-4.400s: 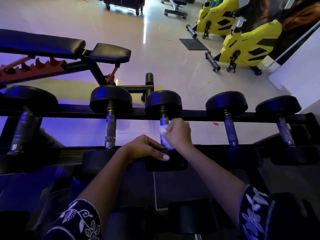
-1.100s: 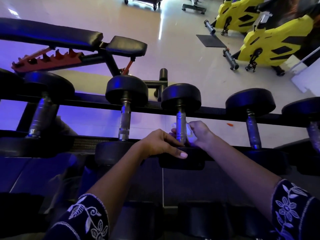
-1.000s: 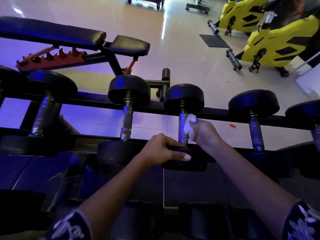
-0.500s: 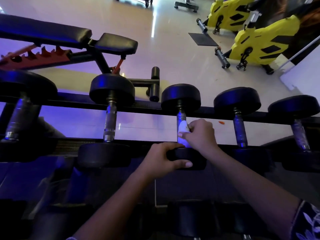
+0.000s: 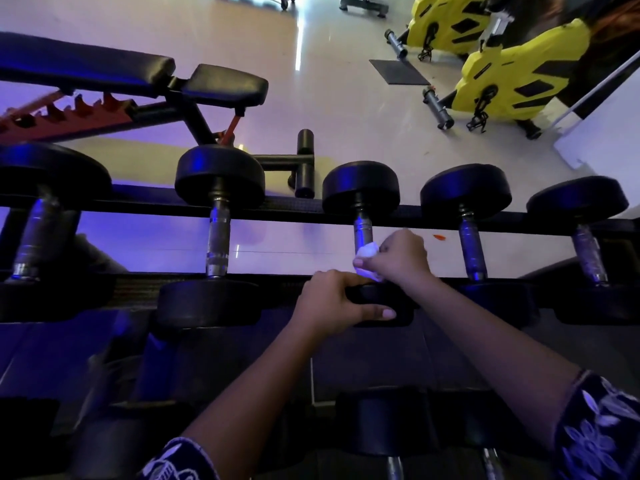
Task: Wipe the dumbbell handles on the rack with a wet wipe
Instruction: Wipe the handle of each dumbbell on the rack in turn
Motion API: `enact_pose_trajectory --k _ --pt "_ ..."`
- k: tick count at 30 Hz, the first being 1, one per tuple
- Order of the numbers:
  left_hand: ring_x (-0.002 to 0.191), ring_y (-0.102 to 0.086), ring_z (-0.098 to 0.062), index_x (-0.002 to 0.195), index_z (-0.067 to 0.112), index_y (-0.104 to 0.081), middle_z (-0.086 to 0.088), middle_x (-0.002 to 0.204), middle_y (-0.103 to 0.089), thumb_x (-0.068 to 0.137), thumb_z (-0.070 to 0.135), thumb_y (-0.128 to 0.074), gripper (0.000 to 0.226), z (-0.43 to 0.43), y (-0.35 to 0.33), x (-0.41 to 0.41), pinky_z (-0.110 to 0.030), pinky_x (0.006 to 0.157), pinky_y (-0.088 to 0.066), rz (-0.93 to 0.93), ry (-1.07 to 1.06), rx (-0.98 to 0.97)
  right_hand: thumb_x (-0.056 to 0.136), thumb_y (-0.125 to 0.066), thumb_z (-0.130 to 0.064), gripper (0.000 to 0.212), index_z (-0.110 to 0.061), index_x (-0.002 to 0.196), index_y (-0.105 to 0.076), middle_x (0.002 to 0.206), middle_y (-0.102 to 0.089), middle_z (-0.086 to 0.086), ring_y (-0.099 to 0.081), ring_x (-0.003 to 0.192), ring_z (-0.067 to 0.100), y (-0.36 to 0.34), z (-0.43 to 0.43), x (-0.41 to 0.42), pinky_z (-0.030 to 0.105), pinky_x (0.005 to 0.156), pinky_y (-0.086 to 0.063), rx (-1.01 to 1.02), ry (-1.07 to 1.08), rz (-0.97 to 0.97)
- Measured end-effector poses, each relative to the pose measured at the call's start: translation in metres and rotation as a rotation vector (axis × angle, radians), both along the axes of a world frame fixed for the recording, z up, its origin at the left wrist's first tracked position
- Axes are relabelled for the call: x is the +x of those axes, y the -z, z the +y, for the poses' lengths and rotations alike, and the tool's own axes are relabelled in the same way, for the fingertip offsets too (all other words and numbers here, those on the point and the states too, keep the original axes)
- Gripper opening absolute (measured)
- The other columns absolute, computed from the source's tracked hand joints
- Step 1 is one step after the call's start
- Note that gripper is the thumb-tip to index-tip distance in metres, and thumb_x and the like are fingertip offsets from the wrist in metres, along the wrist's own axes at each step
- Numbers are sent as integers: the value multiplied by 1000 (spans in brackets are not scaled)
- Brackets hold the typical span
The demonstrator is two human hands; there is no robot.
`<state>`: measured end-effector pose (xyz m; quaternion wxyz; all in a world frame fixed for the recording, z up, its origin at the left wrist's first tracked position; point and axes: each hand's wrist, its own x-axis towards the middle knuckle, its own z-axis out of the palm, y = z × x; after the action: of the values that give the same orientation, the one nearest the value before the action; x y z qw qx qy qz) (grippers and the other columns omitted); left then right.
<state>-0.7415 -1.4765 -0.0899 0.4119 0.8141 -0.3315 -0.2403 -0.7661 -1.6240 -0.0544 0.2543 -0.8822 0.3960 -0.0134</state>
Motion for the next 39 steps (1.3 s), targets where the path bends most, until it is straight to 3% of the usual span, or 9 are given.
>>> enact_pose_trajectory --k 3,5,8,12,18,24,31,36,39 --pt "81 -66 -3 104 41 -73 10 73 -70 48 81 -72 69 -1 0 1 -30 75 -55 22 -8 31 60 -84 -40 44 -10 70 -54 69 -55 8 -50 64 19 -5 -13 35 23 43 -25 32 52 -70" --pt "83 -66 -3 106 42 -73 10 76 -72 42 85 -68 77 -1 1 1 -33 77 -56 43 -29 27 62 -84 -38 45 -12 68 -47 76 -54 5 -48 67 18 -5 -15 46 24 44 -24 37 57 -129" --pt "76 -66 -3 100 44 -73 9 69 -69 47 82 -72 65 -2 2 -2 -34 74 -56 29 -38 35 66 -81 -35 54 -16 57 -32 61 -39 1 -42 61 21 0 -2 15 27 46 -21 -34 -18 -50" --pt "76 -65 -3 96 49 -72 11 68 -68 46 82 -71 59 -3 2 -2 -34 74 -56 27 -47 35 69 -80 -32 50 -14 54 -35 54 -37 -1 -35 49 13 4 3 -4 27 43 -21 -15 1 -45" --pt "84 -66 -2 99 40 -74 12 82 -74 43 82 -72 69 -4 0 -5 -36 78 -58 68 -80 8 67 -82 -34 41 -4 88 -63 90 -65 12 -62 85 27 -11 -14 60 26 58 -36 -2 85 -164" --pt "81 -65 -4 92 51 -72 10 75 -72 38 83 -70 63 -5 0 0 -37 77 -57 90 -65 60 68 -81 -35 40 -10 76 -52 75 -53 4 -50 69 21 11 2 5 25 49 -27 -60 13 -54" --pt "84 -66 0 104 42 -74 16 82 -73 37 81 -74 78 -5 0 -4 -34 80 -58 125 -96 31 67 -81 -34 41 -5 88 -61 91 -65 10 -63 84 25 -3 -14 55 22 54 -35 32 130 -189" --pt "79 -66 -1 92 50 -73 15 75 -72 43 75 -79 55 -5 -1 -1 -34 76 -58 117 -68 53 72 -77 -33 42 -11 56 -45 55 -44 0 -44 54 17 14 0 -7 25 44 -24 12 25 -70" --pt "79 -67 -1 90 48 -75 14 75 -73 47 68 -84 48 -5 -2 -1 -34 78 -58 146 -75 47 73 -76 -29 28 -8 73 -57 68 -53 4 -51 64 22 14 -5 9 24 49 -34 89 80 -101"
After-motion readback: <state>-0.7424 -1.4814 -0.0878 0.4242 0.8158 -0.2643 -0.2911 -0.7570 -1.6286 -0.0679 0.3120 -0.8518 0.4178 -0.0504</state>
